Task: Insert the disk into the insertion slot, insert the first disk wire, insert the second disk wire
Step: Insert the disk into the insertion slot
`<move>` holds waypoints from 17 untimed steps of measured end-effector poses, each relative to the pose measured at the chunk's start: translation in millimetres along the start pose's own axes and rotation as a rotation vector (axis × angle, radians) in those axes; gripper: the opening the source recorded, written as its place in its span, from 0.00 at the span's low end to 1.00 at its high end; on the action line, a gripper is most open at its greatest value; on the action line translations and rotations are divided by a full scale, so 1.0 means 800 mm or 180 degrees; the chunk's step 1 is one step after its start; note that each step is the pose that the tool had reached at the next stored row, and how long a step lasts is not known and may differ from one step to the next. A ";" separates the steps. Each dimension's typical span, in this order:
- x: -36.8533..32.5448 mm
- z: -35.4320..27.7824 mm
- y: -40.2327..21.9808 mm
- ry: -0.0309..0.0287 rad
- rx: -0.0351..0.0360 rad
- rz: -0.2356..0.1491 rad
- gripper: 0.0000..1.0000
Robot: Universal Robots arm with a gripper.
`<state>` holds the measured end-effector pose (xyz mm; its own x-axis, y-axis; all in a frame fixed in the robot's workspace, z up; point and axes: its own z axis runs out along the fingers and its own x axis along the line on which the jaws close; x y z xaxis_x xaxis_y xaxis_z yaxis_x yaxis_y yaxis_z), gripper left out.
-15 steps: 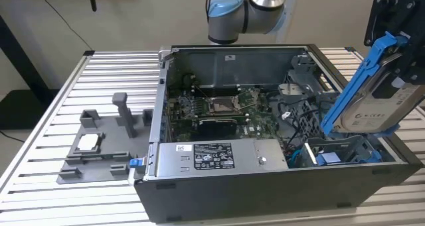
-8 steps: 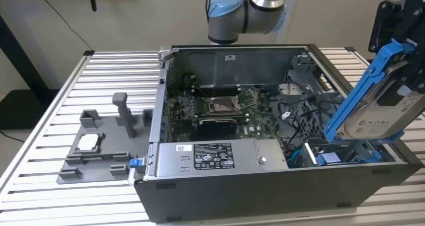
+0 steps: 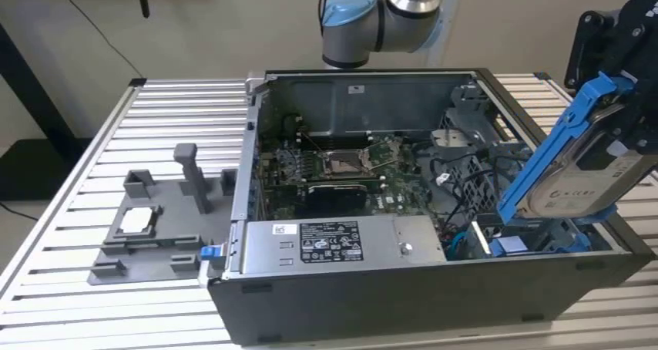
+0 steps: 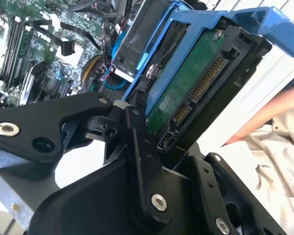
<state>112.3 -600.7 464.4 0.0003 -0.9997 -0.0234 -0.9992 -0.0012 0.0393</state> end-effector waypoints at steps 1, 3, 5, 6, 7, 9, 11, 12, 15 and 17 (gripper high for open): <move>0.0000 0.0009 0.0000 -0.0008 0.0001 -0.0002 0.33; 0.0001 0.0017 0.0000 -0.0036 0.0001 -0.0009 0.33; 0.0000 0.0031 -0.0001 -0.0074 0.0004 -0.0017 0.33; 0.0001 0.0039 -0.0001 -0.0093 0.0007 -0.0022 0.33; 0.0001 0.0048 -0.0001 -0.0108 0.0012 -0.0026 0.33; 0.0002 0.0068 -0.0002 -0.0134 0.0031 -0.0034 0.33; 0.0002 0.0092 -0.0004 -0.0153 0.0050 -0.0037 0.33; 0.0001 0.0113 -0.0004 -0.0159 0.0055 -0.0038 0.33; -0.0012 0.0183 0.0005 -0.0162 0.0064 -0.0038 0.33; -0.0021 0.0228 0.0006 -0.0165 0.0069 -0.0038 0.33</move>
<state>111.1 -598.7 446.3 0.0109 -0.9971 -0.0755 -0.9998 -0.0122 0.0170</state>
